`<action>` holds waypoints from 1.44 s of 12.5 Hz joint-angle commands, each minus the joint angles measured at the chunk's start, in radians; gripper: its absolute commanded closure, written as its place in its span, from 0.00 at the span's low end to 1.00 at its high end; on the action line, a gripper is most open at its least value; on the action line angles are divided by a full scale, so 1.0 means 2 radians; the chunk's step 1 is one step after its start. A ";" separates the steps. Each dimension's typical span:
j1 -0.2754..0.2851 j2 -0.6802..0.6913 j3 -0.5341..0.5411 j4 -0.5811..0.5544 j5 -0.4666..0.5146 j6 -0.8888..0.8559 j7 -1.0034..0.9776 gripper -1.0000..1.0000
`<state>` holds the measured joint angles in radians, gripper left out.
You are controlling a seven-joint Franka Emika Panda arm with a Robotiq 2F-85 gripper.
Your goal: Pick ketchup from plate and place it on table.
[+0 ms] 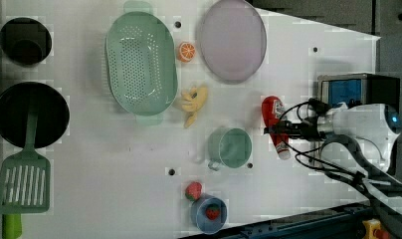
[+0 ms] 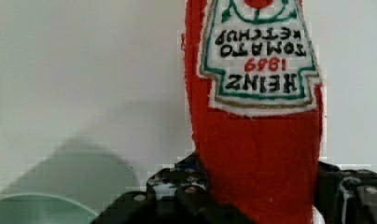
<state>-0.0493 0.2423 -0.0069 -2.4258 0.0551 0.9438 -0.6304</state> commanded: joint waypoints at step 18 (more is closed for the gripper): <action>-0.002 -0.212 0.010 0.279 -0.040 -0.423 0.278 0.00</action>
<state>-0.0449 -0.2428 0.0177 -1.8369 0.0017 0.1146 -0.1401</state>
